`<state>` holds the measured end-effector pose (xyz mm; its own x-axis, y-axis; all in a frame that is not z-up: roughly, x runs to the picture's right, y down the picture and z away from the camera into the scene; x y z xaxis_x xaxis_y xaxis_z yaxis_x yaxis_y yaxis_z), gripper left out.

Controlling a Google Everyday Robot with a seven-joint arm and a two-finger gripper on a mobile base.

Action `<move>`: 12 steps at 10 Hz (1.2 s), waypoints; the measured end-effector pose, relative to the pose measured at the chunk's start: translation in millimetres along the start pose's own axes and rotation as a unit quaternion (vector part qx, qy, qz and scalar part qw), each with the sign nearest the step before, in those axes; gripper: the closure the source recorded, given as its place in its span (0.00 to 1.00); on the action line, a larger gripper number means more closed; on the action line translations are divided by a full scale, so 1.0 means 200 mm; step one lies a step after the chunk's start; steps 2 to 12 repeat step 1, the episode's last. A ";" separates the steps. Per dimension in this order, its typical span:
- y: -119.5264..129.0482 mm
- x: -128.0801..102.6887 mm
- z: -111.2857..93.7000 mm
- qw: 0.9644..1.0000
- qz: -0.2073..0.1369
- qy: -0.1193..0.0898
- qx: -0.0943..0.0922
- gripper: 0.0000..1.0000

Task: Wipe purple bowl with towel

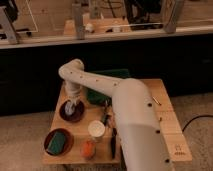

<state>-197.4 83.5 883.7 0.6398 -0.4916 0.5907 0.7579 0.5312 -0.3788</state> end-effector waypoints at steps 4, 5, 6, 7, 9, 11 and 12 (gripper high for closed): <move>-0.03 -0.04 0.02 1.000 -0.010 -0.008 -0.001 1.00; -0.03 -0.04 0.02 1.000 -0.010 -0.008 -0.001 1.00; -0.03 -0.04 0.02 1.000 -0.010 -0.008 -0.001 1.00; -0.03 -0.04 0.02 1.000 -0.010 -0.008 -0.001 1.00; -0.03 -0.04 0.02 1.000 -0.010 -0.008 -0.001 1.00; -0.03 -0.04 0.02 1.000 -0.010 -0.008 -0.001 1.00; -0.03 -0.04 0.02 1.000 -0.010 -0.008 -0.001 1.00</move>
